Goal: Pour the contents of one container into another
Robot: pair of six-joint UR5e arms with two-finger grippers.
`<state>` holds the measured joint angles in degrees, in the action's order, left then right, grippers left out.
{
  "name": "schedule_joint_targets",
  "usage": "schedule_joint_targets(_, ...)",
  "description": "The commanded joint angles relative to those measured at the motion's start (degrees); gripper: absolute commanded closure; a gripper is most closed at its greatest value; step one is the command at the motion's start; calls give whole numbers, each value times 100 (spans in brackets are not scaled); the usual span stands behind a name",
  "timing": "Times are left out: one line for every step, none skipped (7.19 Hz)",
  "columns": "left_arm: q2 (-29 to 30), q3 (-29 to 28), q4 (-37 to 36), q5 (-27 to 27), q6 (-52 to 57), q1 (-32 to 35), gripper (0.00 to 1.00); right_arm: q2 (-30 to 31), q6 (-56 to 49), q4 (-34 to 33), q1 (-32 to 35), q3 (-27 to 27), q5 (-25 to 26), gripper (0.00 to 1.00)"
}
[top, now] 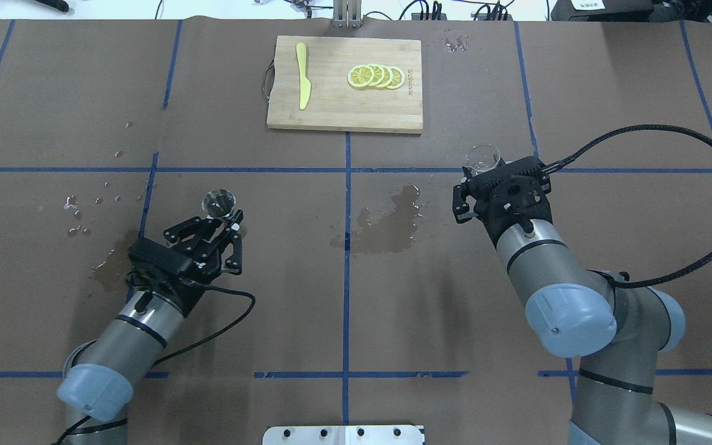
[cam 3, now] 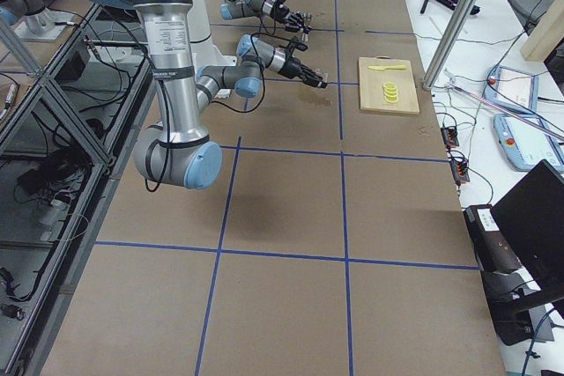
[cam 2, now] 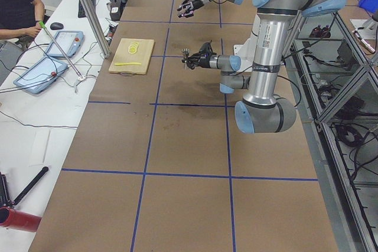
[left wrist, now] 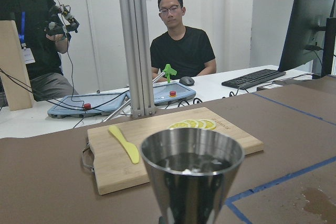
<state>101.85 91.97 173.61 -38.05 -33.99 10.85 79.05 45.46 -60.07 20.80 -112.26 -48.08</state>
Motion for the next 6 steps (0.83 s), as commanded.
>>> schedule_joint_targets(-1118, -30, 1240, 0, -20, -4, 100, 329, 6, 48, 362, 20, -446, 100)
schedule_joint_targets(-1541, -143, 1689, 96, -168, -4, 100, 531, 6, 474, 364, 46, -456, 100)
schedule_joint_targets(-1597, -588, 1832, 793, -683, -91, 100, 663, -2, 835, 364, 108, -474, 100)
schedule_joint_targets(-1572, -627, 1895, 1000, -853, -144, 100, 673, -2, 839, 364, 117, -518, 100)
schedule_joint_targets(-1650, -819, 1878, 1150, -916, -275, 100, 665, 6, 847, 364, 117, -570, 100)
schedule_joint_targets(-1633, -804, 1817, 1256, -873, -372, 100, 673, -2, 848, 364, 117, -579, 100)
